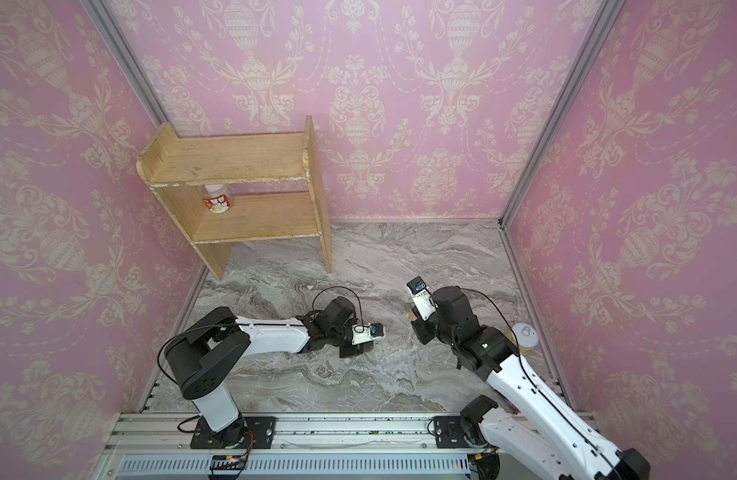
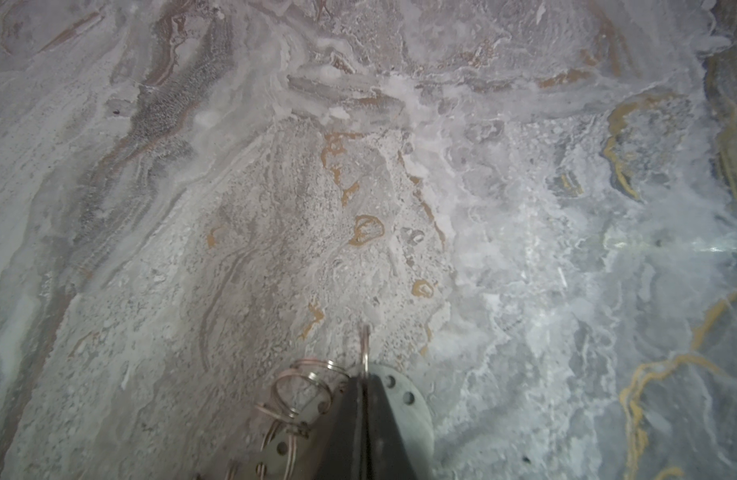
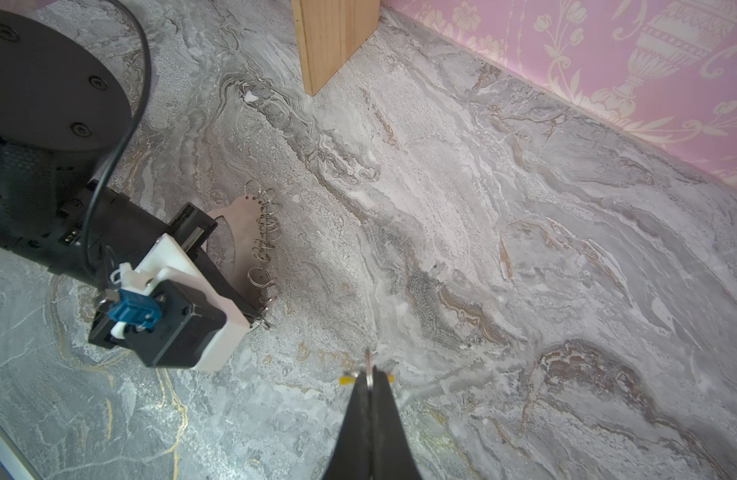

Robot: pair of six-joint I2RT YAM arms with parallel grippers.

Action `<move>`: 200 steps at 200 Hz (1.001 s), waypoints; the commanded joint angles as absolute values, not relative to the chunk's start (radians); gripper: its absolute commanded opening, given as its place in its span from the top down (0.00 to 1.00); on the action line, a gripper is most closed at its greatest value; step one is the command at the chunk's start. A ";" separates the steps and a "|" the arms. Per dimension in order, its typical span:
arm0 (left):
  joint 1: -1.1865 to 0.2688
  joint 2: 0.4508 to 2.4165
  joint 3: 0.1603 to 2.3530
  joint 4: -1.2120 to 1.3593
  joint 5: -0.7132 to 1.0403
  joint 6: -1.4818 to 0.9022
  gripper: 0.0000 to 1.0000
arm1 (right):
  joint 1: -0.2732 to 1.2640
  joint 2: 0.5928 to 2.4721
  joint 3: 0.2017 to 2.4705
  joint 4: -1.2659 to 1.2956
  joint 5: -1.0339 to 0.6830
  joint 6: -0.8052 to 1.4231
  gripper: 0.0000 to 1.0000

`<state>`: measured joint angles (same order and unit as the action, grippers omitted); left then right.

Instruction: Put the keys on the keyring

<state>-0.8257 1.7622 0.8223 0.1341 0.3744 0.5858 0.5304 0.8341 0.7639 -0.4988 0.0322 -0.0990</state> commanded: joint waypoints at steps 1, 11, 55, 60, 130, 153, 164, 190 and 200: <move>-0.822 1.770 0.851 0.133 0.367 0.554 0.97 | 0.523 0.825 0.763 -0.477 0.011 -0.066 1.00; -0.822 1.770 0.854 0.133 0.370 0.551 0.98 | 0.523 0.825 0.760 -0.474 0.007 -0.062 1.00; -0.817 1.705 0.842 0.130 0.420 0.537 1.00 | 0.523 0.828 0.759 -0.475 -0.026 -0.054 1.00; -0.815 1.685 0.837 0.132 0.432 0.531 1.00 | 0.523 0.830 0.761 -0.477 -0.034 -0.053 1.00; -0.787 1.322 0.829 -0.104 0.557 0.567 1.00 | 0.523 0.850 0.850 -0.569 -0.246 -0.112 1.00; -0.787 1.219 0.854 -0.196 0.578 0.578 1.00 | 0.523 0.831 0.879 -0.610 -0.335 -0.166 1.00; -0.787 1.176 0.870 -0.233 0.589 0.578 1.00 | 0.523 0.825 0.899 -0.632 -0.378 -0.193 1.00; -0.787 1.097 0.920 -0.310 0.614 0.556 1.00 | 0.523 0.852 0.968 -0.700 -0.536 -0.274 1.00; -0.787 1.080 0.946 -0.340 0.625 0.549 1.00 | 0.523 0.874 0.997 -0.735 -0.592 -0.306 1.00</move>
